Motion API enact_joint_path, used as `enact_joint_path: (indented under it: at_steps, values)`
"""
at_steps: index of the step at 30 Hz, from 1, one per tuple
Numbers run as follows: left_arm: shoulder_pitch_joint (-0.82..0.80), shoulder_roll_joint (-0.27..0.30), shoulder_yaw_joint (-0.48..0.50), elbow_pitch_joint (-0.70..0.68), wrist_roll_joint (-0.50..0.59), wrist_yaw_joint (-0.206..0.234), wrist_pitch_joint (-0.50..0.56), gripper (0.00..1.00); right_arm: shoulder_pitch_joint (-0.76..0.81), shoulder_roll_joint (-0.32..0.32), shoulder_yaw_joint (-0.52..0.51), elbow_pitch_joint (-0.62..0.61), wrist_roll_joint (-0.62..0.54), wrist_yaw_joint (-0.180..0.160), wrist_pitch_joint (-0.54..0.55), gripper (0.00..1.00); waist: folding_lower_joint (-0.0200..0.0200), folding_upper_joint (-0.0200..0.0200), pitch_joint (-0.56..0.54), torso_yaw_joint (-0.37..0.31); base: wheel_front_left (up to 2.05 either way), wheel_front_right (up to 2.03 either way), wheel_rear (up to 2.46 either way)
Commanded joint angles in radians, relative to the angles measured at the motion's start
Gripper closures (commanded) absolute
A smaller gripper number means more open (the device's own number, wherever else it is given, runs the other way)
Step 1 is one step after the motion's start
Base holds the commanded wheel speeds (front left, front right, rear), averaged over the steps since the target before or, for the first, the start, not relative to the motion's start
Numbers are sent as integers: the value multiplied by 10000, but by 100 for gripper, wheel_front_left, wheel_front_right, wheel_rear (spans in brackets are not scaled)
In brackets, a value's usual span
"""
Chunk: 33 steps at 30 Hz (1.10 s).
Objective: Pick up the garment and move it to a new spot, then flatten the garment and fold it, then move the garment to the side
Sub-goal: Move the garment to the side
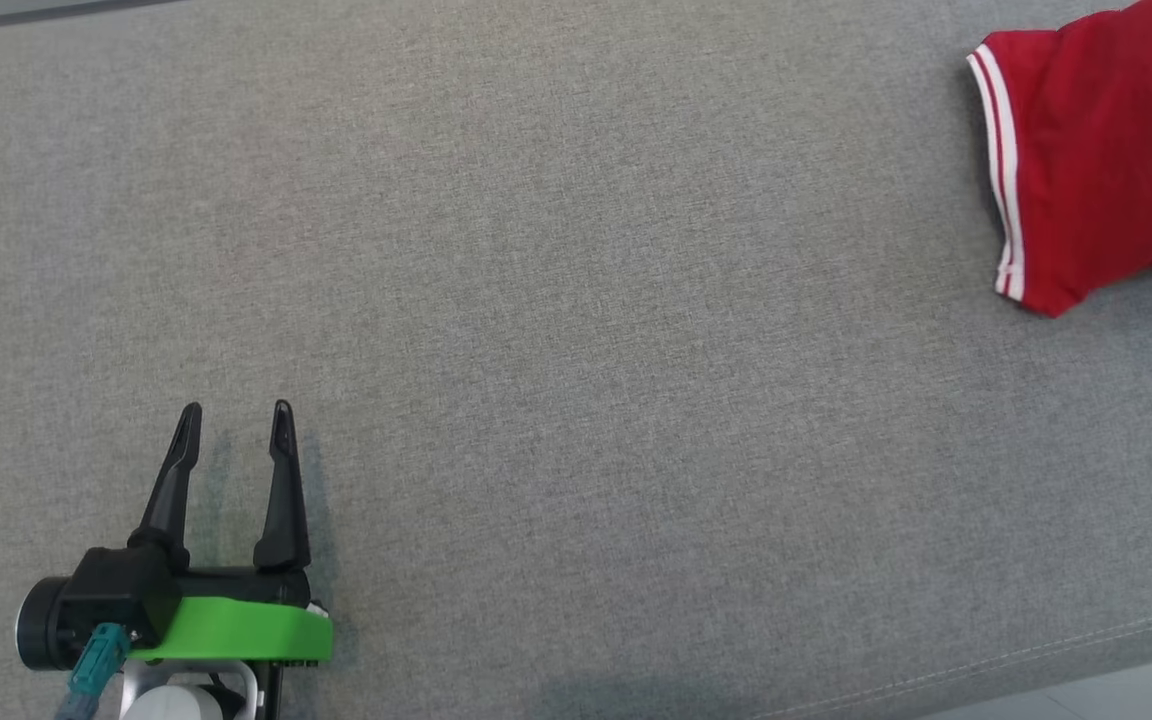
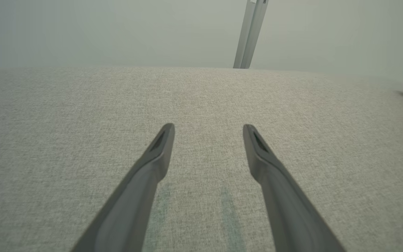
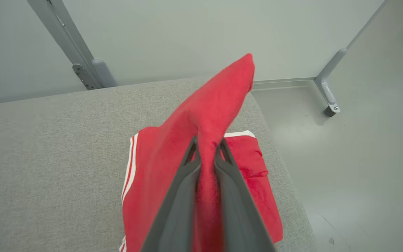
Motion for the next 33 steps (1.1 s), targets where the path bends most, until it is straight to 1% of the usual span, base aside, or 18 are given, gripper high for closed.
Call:
enact_joint_path:
  at_steps: [1,2,4,7,10,15,19,22,23,25,26,28,31,33]
  values:
    - [-153,30,33,-32,91,-53,0,0,-182,-99,-267,275,-551,-2,-184,8,0,0,41,17,0,0,0]
    - [-149,30,18,-34,101,-54,0,0,-202,-137,-396,491,-999,-2,-265,0,0,0,51,30,0,0,0]
    - [-131,30,10,-41,113,-43,0,0,-262,-88,-549,704,-1633,1,-679,0,0,0,53,58,0,0,0]
    - [-94,30,65,-66,91,-40,0,0,-173,180,-800,820,-2403,0,-1393,0,0,0,22,81,0,0,0]
    - [-3,30,127,-73,-19,-21,0,0,130,270,-899,505,-3023,-2,-2381,0,0,0,-125,109,0,0,0]
    - [266,28,211,-122,-452,231,1,0,1014,819,-840,-477,-3590,-2,-4025,0,0,0,-684,138,0,0,0]
    - [644,30,155,-91,-768,475,1,0,2258,1549,-998,-1513,-4052,-2,-5254,0,0,0,-1447,182,0,0,0]
    - [954,28,177,-33,-1061,609,0,0,3397,2263,-1239,-2026,-4533,-4,-6268,0,0,0,-2121,264,0,0,0]
    - [1103,28,206,11,-1133,662,0,0,3846,2514,-1282,-2155,-4713,-2,-6601,0,0,0,-2349,290,0,0,0]
    - [1373,30,311,47,-1084,810,1,0,4619,3234,-1415,-2352,-4969,-2,-7180,0,0,0,-2741,305,0,0,0]
    - [1502,30,362,70,-1063,889,1,0,5022,3544,-1369,-2411,-5077,-2,-7450,0,0,0,-2917,309,0,0,0]
    - [1709,28,431,84,-942,1033,1,0,5788,3887,-1255,-2417,-5551,-5,-7853,0,0,0,-3211,347,0,0,0]
    - [1910,30,488,202,-1050,1241,1,0,6653,4512,-1101,-2137,-5866,-5,-8261,0,0,0,-3517,466,0,0,0]
    - [1954,28,460,279,-985,1237,0,0,7017,4872,-1075,-1981,-6007,-5,-8380,0,0,0,-3605,538,0,0,0]
